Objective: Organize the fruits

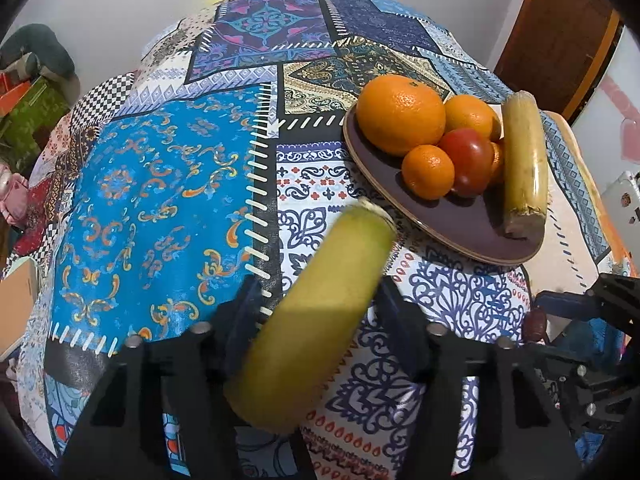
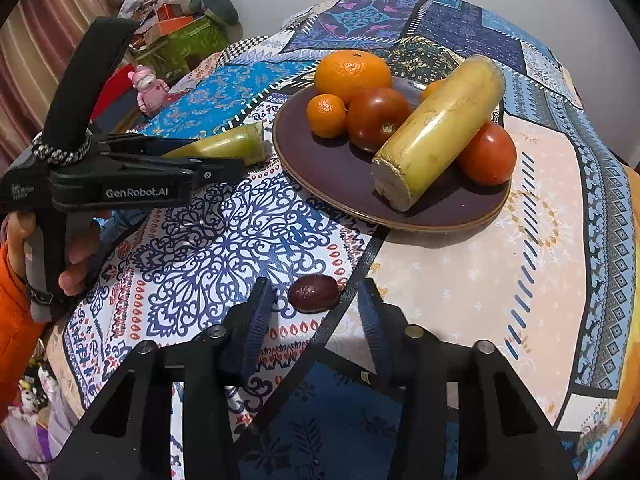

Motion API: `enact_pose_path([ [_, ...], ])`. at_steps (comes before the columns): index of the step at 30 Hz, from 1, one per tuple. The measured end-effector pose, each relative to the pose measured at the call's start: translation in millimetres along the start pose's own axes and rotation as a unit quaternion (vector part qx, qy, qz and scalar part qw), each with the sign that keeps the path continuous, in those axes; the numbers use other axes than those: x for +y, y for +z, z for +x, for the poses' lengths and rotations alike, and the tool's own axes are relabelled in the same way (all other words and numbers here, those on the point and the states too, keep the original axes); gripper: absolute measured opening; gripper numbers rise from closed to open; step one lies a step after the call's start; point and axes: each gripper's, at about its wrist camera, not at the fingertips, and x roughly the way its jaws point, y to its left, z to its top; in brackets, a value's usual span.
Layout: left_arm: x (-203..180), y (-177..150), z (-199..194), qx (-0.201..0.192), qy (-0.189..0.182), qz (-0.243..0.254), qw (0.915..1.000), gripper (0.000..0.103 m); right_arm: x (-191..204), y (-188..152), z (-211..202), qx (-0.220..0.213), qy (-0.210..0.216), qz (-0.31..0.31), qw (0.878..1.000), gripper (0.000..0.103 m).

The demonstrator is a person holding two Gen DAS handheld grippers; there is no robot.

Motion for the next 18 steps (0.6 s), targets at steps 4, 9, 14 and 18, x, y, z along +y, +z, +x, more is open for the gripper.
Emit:
enact_pose_path([
  [4, -0.4, -2.7, -4.4, 0.004, -0.016, -0.007, 0.9998, 0.037, 1.3, 0.1, 0.2, -0.004, -0.001, -0.004, 1.000, 0.025],
  [9, -20.0, -7.9, -7.8, 0.008, -0.009, 0.026, 0.9996, 0.037, 0.1, -1.5, -3.7, -0.010, 0.005, -0.001, 1.000, 0.023],
  [14, -23.5, -0.3, 0.7, 0.023, -0.006, 0.020, 0.9995, 0.037, -1.1, -2.2, -10.7, -0.016, 0.009, -0.001, 1.000, 0.023],
  [18, -26.2, 4.5, 5.4, 0.022, 0.004, 0.019, 0.9996, 0.037, -4.0, -3.0, -18.2, -0.023, 0.007, 0.001, 1.000, 0.023],
])
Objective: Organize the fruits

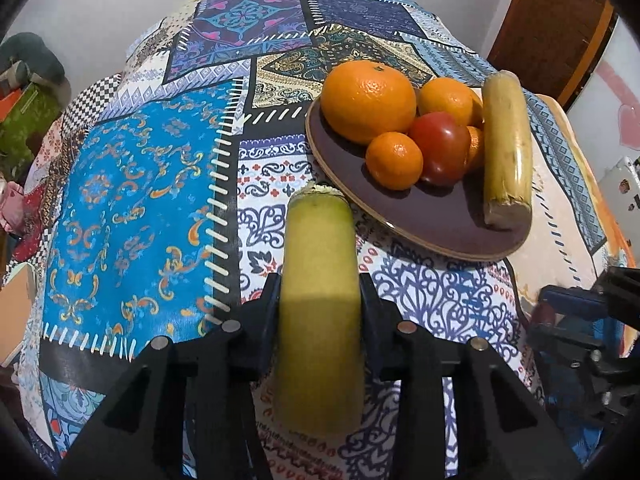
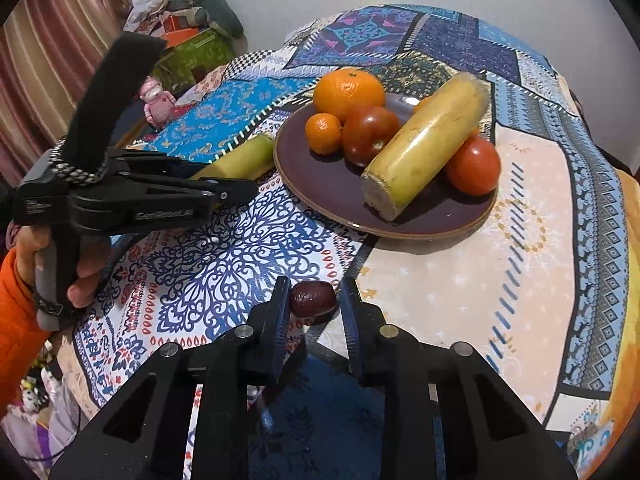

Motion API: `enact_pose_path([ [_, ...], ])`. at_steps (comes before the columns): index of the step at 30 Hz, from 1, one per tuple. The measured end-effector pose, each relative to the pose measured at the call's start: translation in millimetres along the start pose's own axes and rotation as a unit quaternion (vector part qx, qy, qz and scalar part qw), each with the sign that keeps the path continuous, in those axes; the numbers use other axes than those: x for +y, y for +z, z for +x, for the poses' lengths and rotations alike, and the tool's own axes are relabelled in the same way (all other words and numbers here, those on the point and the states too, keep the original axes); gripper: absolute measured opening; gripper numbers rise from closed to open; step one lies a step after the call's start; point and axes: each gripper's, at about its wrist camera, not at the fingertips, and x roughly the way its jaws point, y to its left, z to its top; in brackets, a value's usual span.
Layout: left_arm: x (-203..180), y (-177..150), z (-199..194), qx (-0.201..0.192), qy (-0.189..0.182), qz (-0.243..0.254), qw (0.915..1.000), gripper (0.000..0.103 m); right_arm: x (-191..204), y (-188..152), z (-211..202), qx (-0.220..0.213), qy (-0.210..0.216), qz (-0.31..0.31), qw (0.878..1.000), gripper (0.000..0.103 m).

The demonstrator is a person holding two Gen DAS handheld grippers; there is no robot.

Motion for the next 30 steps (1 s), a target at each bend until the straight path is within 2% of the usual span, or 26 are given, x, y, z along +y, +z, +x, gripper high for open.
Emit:
enact_pose_path([
  [5, -1.7, -3.4, -8.1, -0.008, 0.012, -0.007, 0.9999, 0.037, -9.3, 2.4, -12.0, -0.014, -0.004, 0.006, 1.000, 0.023],
  [9, -0.3, -6.8, -29.5, -0.030, 0.020, -0.018, 0.9992, 0.037, -19.9, 6.4, -23.5, -0.030, -0.008, 0.011, 0.999, 0.023],
  [18, -13.1, 11.7, -64.7, -0.072, 0.023, -0.011, 0.9971, 0.035, -43.0, 10.2, -37.4, -0.051, -0.016, 0.027, 0.998, 0.023],
  [30, -36.4, 20.0, -85.2, -0.077, 0.011, 0.004, 0.9969, 0.034, -57.9, 8.6, -49.3, -0.070, -0.008, 0.038, 0.997, 0.023],
])
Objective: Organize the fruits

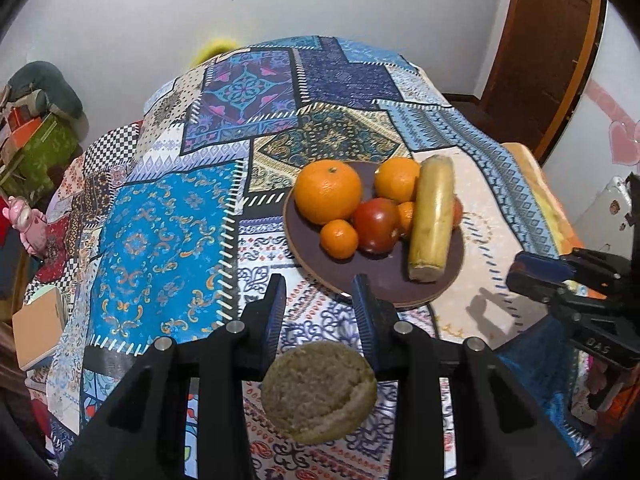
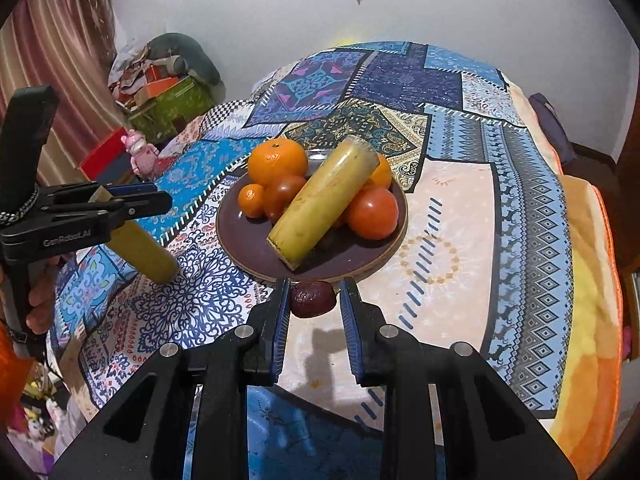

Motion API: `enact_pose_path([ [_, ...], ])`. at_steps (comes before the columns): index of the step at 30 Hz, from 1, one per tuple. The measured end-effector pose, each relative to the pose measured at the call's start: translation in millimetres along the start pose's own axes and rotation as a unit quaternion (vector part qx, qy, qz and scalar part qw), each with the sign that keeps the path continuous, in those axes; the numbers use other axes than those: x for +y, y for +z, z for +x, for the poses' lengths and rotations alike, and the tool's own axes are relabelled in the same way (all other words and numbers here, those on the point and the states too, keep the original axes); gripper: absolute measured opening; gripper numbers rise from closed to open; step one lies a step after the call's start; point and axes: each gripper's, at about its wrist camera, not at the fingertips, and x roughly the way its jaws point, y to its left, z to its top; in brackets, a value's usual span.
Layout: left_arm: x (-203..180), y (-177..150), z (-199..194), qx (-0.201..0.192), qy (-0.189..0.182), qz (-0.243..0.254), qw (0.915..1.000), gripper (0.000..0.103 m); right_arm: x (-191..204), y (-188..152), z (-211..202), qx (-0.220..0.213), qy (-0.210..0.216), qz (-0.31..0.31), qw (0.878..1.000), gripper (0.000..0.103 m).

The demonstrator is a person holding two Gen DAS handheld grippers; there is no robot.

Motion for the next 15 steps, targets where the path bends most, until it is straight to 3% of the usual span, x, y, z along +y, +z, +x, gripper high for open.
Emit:
enact_pose_path([
  [10, -31.4, 26.3, 0.3, -0.016, -0.015, 0.024, 0.9995, 0.032, -7.8, 9.0, -2.6, -0.014, 0.004, 0.000, 1.000, 0.023],
  [11, -33.7, 29.1, 3.3, -0.016, -0.018, 0.024, 0.9994, 0.029, -8.3, 10.4, -1.6, -0.014, 0.005, -0.001, 1.000, 0.023],
  [12, -37.4, 33.8, 7.1, -0.017, -0.021, 0.026, 0.9993, 0.018, -8.7, 12.1, -0.2, -0.014, 0.006, -0.002, 1.000, 0.023],
  [13, -39.9, 37.3, 9.7, -0.015, -0.020, 0.029, 0.9993, 0.000, -9.5, 13.7, 1.8, -0.014, 0.007, -0.003, 1.000, 0.023],
  [15, -43.0, 46.0, 12.2, -0.022, -0.023, 0.030, 0.9990, 0.000, -10.5, 16.5, 7.3, -0.011, 0.008, -0.003, 1.000, 0.023],
])
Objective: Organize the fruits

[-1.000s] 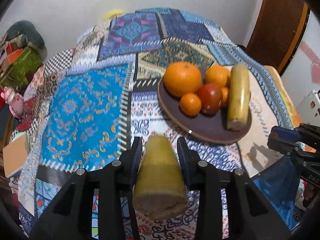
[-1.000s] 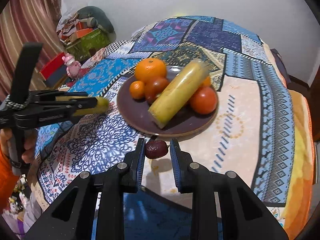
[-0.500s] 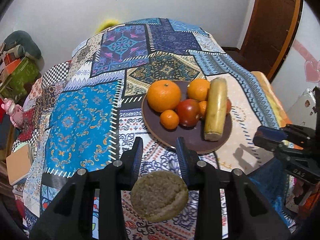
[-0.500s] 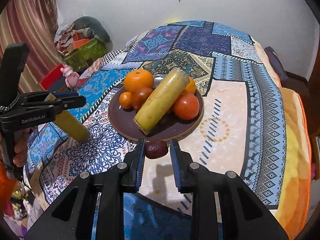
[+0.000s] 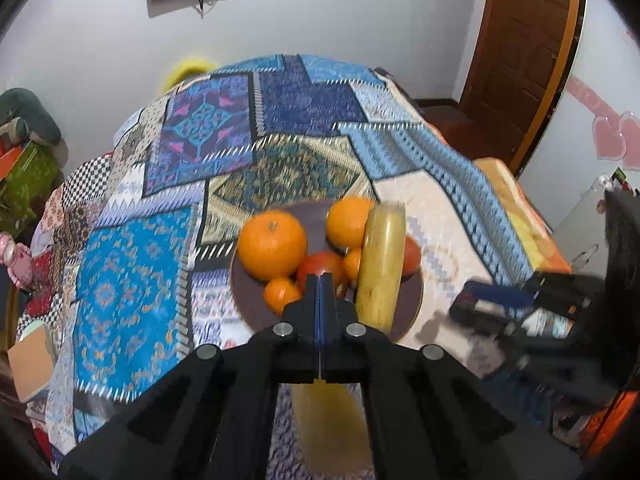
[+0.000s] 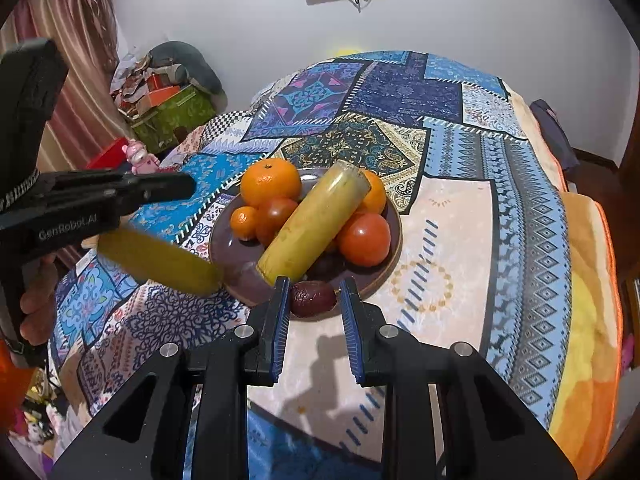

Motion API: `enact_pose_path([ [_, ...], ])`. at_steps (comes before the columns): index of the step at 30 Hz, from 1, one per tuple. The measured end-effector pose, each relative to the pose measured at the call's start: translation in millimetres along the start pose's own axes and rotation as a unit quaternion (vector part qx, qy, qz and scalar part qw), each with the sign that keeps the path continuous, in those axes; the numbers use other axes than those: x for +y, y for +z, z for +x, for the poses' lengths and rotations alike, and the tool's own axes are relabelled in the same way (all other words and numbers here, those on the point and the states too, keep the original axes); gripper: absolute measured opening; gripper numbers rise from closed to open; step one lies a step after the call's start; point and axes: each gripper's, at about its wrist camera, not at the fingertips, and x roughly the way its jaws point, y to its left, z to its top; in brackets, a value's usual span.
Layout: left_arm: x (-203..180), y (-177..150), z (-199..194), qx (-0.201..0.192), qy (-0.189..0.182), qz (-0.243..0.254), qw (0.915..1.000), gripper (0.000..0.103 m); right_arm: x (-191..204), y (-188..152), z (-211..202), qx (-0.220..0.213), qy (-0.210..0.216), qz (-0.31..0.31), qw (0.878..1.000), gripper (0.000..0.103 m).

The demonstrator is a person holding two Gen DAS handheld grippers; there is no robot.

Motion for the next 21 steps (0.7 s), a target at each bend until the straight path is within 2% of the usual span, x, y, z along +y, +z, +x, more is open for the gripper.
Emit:
enact_pose_path([
  [4, -4.3, 10.7, 12.0, 0.000, 0.010, 0.008, 0.9999, 0.000, -2.1, 2.2, 13.8, 0.010, 0.003, 0.002, 1.000, 0.023],
  [9, 5.4, -0.9, 15.1, 0.013, 0.006, -0.012, 0.9998, 0.002, -3.0, -1.4, 18.9, 0.015, 0.010, 0.000, 1.000, 0.023],
  [12, 10.1, -20.2, 14.1, 0.035, 0.007, -0.019, 0.9992, 0.020, -4.1, -2.4, 19.6, 0.018, 0.009, -0.003, 1.000, 0.023],
  [14, 11.0, -33.5, 14.1, 0.046, 0.010, -0.023, 0.9986, 0.040, -5.5, -2.6, 19.6, 0.020, 0.009, -0.001, 1.000, 0.023],
  [17, 9.9, -53.4, 14.7, 0.064, 0.009, -0.028, 0.9975, 0.050, -7.3, -4.1, 18.2, 0.020, 0.009, 0.003, 1.000, 0.023],
  [21, 7.0, -78.3, 20.6, 0.091, -0.005, -0.041, 0.9950, 0.052, -8.0, -6.0, 13.7, 0.021, 0.004, 0.003, 1.000, 0.023],
])
